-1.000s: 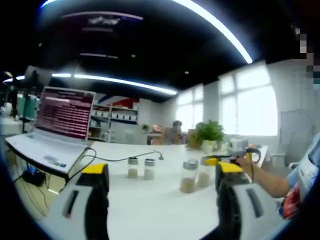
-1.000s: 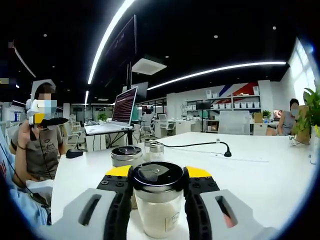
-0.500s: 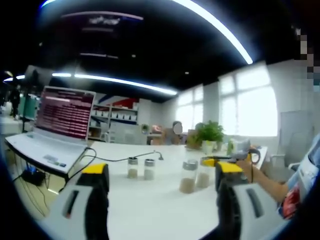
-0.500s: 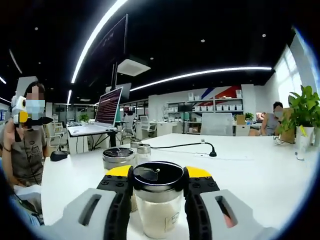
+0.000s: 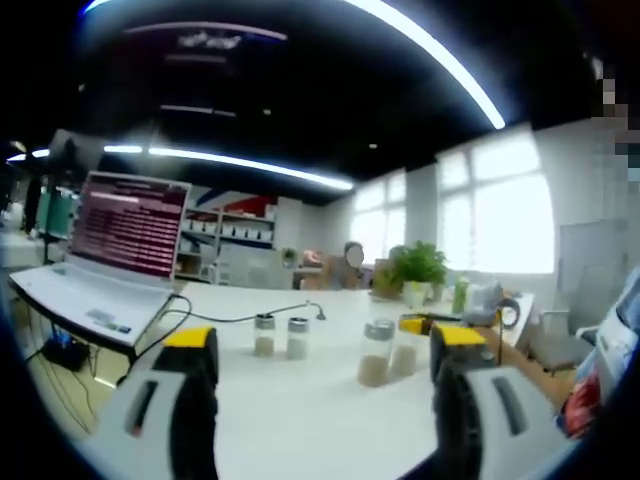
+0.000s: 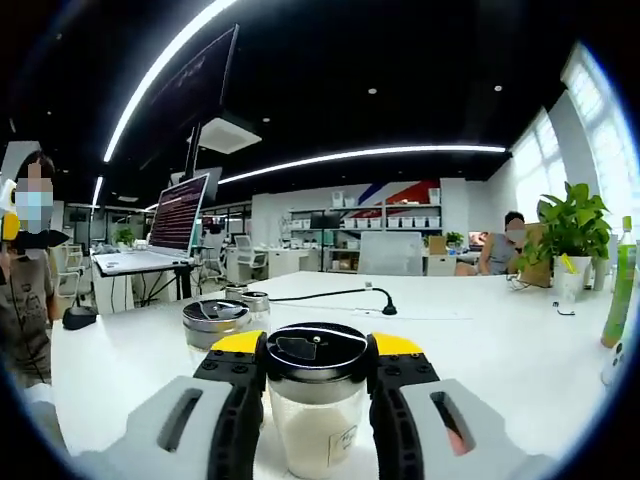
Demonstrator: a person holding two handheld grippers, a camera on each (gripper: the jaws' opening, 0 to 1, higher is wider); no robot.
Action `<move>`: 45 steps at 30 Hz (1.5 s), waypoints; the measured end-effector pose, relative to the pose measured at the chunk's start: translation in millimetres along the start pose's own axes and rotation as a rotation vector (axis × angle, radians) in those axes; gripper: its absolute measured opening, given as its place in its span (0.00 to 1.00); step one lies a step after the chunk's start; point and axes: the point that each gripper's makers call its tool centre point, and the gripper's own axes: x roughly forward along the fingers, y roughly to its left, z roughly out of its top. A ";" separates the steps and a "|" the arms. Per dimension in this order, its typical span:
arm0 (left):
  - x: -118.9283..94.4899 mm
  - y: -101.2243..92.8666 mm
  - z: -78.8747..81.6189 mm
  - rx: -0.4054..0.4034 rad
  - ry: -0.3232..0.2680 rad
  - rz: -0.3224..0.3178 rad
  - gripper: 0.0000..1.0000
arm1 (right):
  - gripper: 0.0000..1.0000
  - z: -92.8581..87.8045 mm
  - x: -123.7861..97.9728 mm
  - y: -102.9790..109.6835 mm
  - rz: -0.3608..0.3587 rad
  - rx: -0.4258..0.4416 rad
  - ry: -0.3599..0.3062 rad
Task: Rotate the seasoning bottle until the label or dispensing opening points toward the visible target arrow and the bottle remains upright within the marked orientation range
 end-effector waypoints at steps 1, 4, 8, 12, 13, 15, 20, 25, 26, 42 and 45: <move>0.1 -0.1 -0.1 0.000 0.000 0.000 0.93 | 0.39 -0.3 -0.3 0.7 -0.012 0.002 0.000; 0.6 0.5 -0.4 0.000 0.000 -0.001 0.93 | 0.39 -0.7 -0.5 0.8 -0.052 -0.001 -0.004; 0.9 0.4 -1.2 -0.001 0.003 -0.003 0.93 | 0.39 -0.9 -1.0 2.2 -0.086 -0.015 -0.010; 1.0 2.2 -2.1 -0.001 0.005 0.001 0.93 | 0.39 -1.4 -1.9 1.3 -0.096 -0.018 -0.016; 1.3 2.3 -2.6 0.000 0.008 0.000 0.93 | 0.39 -1.5 -1.9 0.9 -0.101 -0.018 -0.021; 1.4 1.4 -2.6 -0.002 0.008 -0.005 0.93 | 0.39 -1.1 -1.8 0.7 -0.111 -0.022 -0.023; 0.6 2.4 -0.8 -0.002 0.001 -0.001 0.93 | 0.39 -1.3 -1.4 -1.0 -0.091 -0.012 -0.002; 1.3 5.0 -3.0 0.001 0.009 0.005 0.93 | 0.46 -11.0 -2.0 2.5 -0.079 0.049 0.054; 1.4 5.4 -3.0 0.002 0.009 0.004 0.93 | 0.57 -8.9 -1.4 1.0 -0.080 0.057 0.043; 3.7 6.6 -6.4 0.001 0.021 0.009 0.93 | 0.63 13.8 -31.3 -12.1 -0.073 0.033 -0.029; 3.0 6.7 -6.4 -0.001 0.022 0.009 0.93 | 0.58 14.7 -34.7 -2.4 0.051 0.046 0.000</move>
